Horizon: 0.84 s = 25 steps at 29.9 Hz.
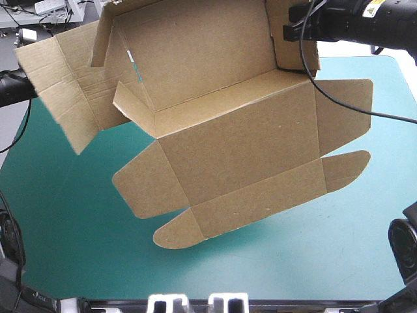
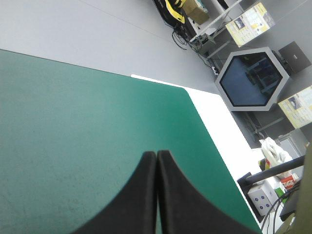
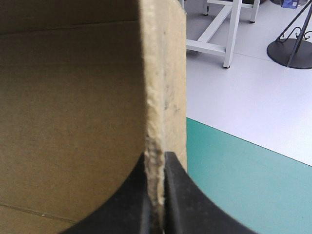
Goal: Fold the box
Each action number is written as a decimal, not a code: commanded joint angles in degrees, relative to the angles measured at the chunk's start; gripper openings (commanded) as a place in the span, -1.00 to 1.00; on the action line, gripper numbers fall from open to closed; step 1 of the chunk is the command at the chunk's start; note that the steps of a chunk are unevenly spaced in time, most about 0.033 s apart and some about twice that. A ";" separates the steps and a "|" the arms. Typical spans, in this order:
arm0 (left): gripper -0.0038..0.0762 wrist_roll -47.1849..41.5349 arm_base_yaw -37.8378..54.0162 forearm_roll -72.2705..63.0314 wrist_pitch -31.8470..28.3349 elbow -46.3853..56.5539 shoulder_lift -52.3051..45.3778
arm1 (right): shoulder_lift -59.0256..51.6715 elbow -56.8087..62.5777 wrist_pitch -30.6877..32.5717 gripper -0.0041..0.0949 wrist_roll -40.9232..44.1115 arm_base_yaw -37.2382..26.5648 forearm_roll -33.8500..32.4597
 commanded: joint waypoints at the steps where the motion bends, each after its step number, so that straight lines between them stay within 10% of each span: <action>1: -0.93 -0.98 -0.24 -3.26 4.40 -1.49 -5.37 | -0.93 -1.40 -6.48 -0.94 1.14 -0.30 1.84; 25: -0.93 -2.68 -5.93 -3.00 4.36 -1.49 -12.48 | 4.36 -1.40 -11.44 -0.94 0.44 -0.30 7.65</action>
